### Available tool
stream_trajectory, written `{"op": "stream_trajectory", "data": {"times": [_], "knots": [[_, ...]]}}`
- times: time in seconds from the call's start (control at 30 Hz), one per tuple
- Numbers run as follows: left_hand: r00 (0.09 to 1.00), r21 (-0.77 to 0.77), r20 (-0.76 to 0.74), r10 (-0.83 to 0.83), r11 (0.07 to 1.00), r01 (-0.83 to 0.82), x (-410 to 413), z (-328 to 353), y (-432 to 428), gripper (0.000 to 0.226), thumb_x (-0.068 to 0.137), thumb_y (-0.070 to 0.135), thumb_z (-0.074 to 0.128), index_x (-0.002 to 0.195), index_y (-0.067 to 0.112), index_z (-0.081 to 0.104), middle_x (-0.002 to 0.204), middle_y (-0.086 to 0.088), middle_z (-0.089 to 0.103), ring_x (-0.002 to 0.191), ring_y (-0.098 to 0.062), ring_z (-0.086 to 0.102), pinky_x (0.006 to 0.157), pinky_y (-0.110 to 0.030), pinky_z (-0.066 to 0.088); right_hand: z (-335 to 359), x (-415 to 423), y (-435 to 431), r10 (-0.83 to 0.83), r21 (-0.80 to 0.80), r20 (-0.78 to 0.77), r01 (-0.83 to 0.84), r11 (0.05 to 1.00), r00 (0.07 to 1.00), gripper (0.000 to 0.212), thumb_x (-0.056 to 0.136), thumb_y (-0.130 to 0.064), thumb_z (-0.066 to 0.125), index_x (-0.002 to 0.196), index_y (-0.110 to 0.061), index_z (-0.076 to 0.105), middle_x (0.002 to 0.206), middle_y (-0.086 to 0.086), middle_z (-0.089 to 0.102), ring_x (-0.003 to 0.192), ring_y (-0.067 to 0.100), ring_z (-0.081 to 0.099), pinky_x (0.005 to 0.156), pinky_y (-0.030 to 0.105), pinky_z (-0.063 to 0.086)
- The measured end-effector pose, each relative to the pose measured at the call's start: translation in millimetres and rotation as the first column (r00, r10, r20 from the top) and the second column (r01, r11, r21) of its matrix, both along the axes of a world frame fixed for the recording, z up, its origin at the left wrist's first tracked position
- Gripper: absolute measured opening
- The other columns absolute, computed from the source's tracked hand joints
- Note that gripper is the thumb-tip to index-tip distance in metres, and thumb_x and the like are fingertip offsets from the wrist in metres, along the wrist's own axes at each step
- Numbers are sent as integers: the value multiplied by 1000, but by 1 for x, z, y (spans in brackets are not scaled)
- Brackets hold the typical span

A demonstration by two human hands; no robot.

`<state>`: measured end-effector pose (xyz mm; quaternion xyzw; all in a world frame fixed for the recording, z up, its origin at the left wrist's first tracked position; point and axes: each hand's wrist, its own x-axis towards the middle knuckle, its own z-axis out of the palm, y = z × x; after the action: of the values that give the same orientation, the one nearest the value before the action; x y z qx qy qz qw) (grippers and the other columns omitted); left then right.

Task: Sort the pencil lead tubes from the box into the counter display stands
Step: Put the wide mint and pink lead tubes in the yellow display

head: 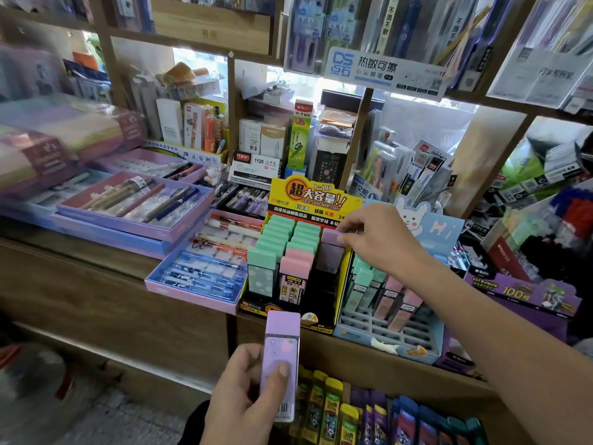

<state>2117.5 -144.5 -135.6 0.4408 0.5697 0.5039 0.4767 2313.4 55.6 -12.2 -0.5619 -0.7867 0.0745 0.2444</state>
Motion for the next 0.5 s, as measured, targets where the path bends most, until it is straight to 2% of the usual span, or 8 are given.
{"op": "stream_trajectory", "data": {"times": [0.13, 0.2, 0.27, 0.37, 0.43, 0.5], "knots": [[1000, 9, -11, 7, 1000, -7, 0, 0, 1, 19, 70, 56, 67, 86, 47, 65, 80, 3, 79, 70, -13, 76, 57, -18, 53, -3, 0, 2, 2, -2, -20, -2, 1000, 1000, 13, 87, -16, 80, 100, -19, 79, 76, -16, 63, 71, -3, 56, 64, 16, 42], [1000, 9, -2, 11, 1000, -11, 0, -1, 1, 18, 71, 54, 68, 86, 46, 66, 80, 2, 79, 69, -13, 75, 57, -16, 53, -3, -2, 3, 16, 10, -22, -16, 1000, 1000, 13, 87, -12, 78, 96, -21, 75, 77, -14, 65, 71, 1, 58, 65, 23, 46], [1000, 8, 9, 10, 1000, -10, 0, -1, 1, 25, 69, 54, 69, 89, 39, 67, 79, 1, 79, 68, -13, 75, 57, -16, 53, -4, -3, 4, 26, 23, 12, -26, 999, 1000, 11, 88, -10, 75, 91, -21, 75, 78, -10, 66, 73, 10, 61, 71, 31, 52], [1000, 3, 5, 11, 1000, -11, -1, -3, 1, 37, 70, 53, 69, 97, 28, 68, 81, 1, 80, 69, -13, 76, 58, -16, 54, -4, -4, 5, 27, 35, 52, -29, 999, 998, 12, 90, -9, 73, 91, -19, 79, 81, -6, 69, 80, 16, 66, 78, 34, 56], [1000, -4, 0, 12, 1000, -12, -1, -4, 1, 35, 73, 49, 70, 100, 27, 67, 82, 1, 80, 71, -14, 76, 59, -17, 55, -5, -4, 5, 19, 38, 64, -21, 999, 998, 13, 91, -10, 72, 94, -17, 81, 87, -2, 75, 84, 18, 68, 80, 34, 57], [1000, -10, -15, 17, 1000, -18, 0, -5, 1, 23, 80, 43, 72, 99, 30, 68, 82, 2, 80, 71, -14, 76, 59, -20, 56, -5, -4, 5, 13, 36, 97, -16, 999, 995, 14, 92, -10, 71, 96, -17, 82, 93, 1, 78, 86, 20, 69, 82, 36, 57]]}}
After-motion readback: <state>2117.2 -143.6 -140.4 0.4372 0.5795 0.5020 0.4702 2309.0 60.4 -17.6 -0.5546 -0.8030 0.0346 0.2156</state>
